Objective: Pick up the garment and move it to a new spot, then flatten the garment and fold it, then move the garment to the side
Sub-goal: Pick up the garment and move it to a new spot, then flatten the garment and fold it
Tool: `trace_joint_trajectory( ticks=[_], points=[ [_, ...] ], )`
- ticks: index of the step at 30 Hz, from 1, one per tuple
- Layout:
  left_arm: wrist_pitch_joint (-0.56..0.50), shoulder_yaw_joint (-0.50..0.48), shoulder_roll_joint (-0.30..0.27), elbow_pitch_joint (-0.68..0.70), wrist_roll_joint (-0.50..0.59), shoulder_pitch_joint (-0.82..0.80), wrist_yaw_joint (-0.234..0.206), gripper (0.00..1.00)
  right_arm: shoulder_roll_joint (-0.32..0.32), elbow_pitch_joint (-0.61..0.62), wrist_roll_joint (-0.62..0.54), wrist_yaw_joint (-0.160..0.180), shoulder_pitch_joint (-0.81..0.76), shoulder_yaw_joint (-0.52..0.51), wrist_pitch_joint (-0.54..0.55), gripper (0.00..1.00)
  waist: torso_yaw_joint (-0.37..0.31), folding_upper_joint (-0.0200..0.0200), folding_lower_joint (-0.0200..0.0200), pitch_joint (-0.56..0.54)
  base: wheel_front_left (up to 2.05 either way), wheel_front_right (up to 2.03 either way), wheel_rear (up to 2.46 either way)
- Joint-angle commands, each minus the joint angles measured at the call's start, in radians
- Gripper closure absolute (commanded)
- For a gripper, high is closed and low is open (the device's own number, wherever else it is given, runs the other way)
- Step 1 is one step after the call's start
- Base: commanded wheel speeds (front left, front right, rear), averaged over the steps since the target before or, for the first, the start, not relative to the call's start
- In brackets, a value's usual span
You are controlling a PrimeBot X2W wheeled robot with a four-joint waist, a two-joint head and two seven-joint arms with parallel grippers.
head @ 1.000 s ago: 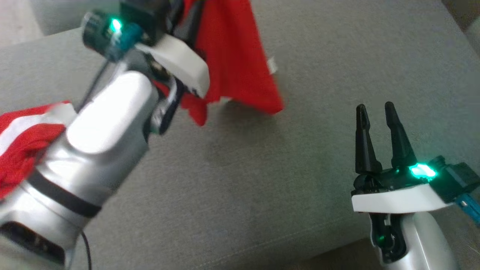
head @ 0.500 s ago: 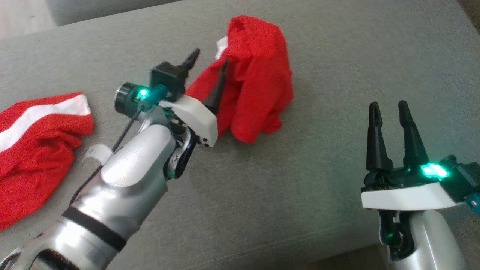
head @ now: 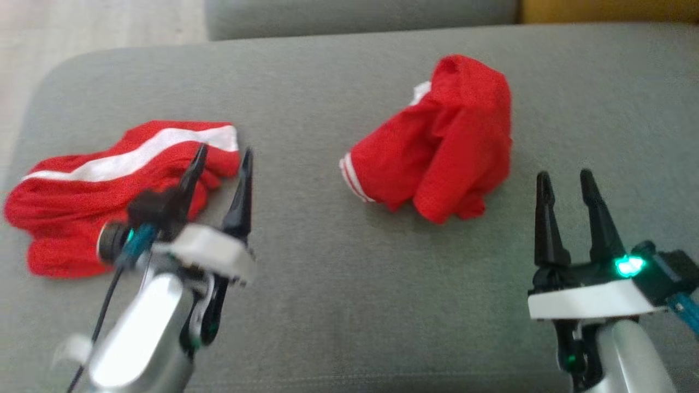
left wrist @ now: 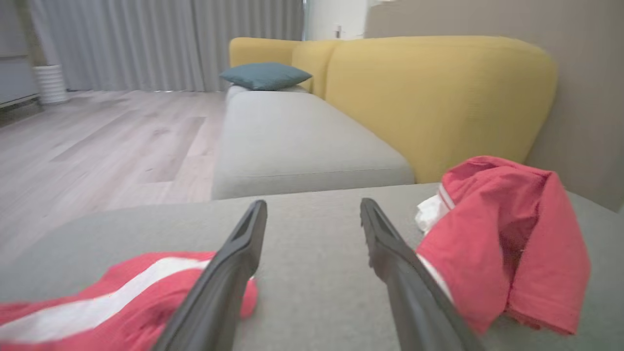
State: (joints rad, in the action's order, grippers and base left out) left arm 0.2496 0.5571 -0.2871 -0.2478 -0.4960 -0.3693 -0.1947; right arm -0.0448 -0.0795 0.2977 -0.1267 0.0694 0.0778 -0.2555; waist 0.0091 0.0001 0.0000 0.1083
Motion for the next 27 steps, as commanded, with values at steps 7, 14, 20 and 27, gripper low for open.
trace_joint_trajectory(
  ticks=[7,14,20,27],
  points=[
    [0.012,-0.189,0.047,0.115,0.059,0.165,0.023,0.0,-0.005,0.0,-0.027,-0.004,-0.017,0.021,-0.006,0.0,0.079,-0.0001,0.0,-0.052,0.0,0.0,0.0],
    [0.012,-0.273,0.117,0.117,0.141,0.225,0.094,0.0,-0.005,-0.024,-0.035,-0.004,-0.027,0.025,-0.006,0.0,0.105,-0.0001,0.0,-0.057,0.0,0.0,0.0],
    [0.012,-0.309,0.166,0.1,0.195,0.215,0.147,0.0,-0.005,-0.062,-0.033,-0.004,-0.03,0.033,-0.006,0.0,0.137,-0.0001,0.0,-0.045,0.0,0.0,0.0],
    [0.012,-0.334,0.197,0.073,0.238,0.212,0.194,0.0,-0.005,-0.203,-0.011,-0.004,0.02,0.063,-0.006,0.0,0.182,-0.0001,0.0,-0.003,0.0,0.0,0.0]
  ],
)
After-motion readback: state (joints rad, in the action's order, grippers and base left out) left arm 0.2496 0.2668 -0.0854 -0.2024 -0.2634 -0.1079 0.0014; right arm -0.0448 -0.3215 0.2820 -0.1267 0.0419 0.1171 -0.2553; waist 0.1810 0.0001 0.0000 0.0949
